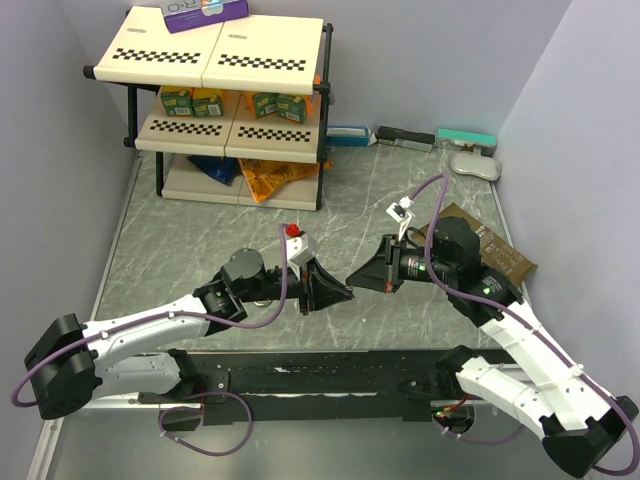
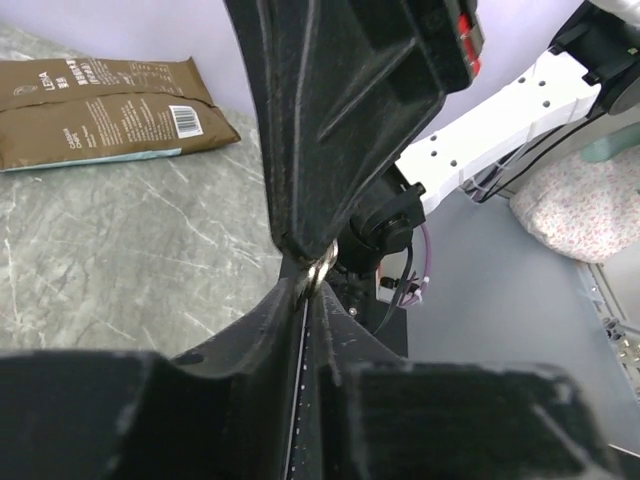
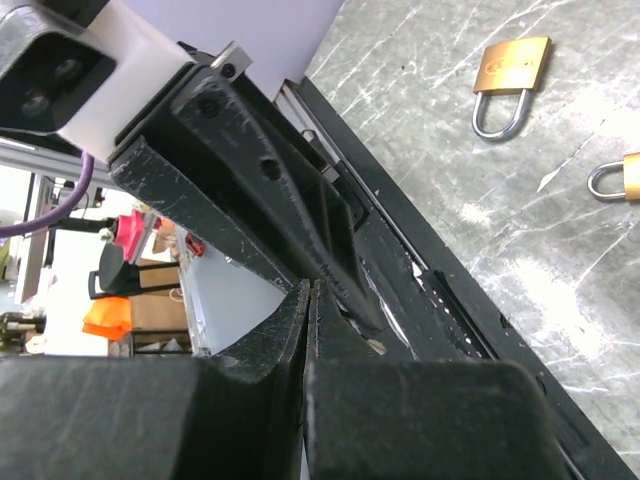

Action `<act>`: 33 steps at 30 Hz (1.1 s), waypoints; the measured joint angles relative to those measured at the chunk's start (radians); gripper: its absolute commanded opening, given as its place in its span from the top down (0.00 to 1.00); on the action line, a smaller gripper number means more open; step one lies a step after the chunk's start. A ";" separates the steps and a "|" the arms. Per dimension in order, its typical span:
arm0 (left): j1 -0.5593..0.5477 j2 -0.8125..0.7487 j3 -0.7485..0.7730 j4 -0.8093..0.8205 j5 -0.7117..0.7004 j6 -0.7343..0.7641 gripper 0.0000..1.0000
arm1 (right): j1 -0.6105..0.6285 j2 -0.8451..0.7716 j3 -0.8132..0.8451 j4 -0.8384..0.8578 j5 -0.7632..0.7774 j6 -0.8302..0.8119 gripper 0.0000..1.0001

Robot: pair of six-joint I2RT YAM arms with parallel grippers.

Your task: Unlock with the key

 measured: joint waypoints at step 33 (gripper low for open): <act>-0.010 -0.083 0.069 -0.400 -0.055 0.051 0.99 | -0.003 -0.026 -0.034 -0.077 0.062 -0.141 0.68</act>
